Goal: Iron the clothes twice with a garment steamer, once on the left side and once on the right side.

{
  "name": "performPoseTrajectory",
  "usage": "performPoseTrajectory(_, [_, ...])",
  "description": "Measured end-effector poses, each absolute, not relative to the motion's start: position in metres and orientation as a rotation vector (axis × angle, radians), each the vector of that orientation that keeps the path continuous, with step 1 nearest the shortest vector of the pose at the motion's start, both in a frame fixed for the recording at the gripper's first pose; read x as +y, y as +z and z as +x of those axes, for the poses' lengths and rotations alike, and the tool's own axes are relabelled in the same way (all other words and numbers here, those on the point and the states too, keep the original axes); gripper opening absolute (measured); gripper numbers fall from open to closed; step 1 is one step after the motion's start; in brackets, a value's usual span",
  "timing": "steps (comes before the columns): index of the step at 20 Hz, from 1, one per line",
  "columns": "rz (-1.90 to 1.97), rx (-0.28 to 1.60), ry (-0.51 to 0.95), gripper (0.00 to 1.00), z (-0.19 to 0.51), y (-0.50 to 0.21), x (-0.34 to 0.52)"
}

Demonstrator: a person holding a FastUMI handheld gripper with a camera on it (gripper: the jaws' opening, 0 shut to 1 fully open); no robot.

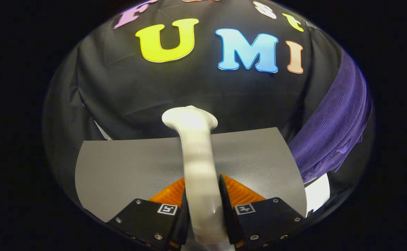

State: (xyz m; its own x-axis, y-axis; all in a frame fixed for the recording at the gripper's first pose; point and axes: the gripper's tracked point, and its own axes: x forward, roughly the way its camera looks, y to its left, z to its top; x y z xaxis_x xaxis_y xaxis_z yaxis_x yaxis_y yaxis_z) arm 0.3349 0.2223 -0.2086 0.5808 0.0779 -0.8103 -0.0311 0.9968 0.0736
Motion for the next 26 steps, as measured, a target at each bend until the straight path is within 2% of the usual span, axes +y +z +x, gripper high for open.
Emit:
performPoseTrajectory(8, [0.044,0.901,0.056,0.38,0.333,-0.207,0.224])
performPoseTrajectory(14, [0.0,0.837,0.064,0.37,0.309,-0.193,0.213])
performPoseTrajectory(17, [0.036,0.739,0.112,0.37,0.295,-0.177,0.21])
performPoseTrajectory(26, [-0.005,0.593,0.109,0.37,0.239,-0.136,0.156])
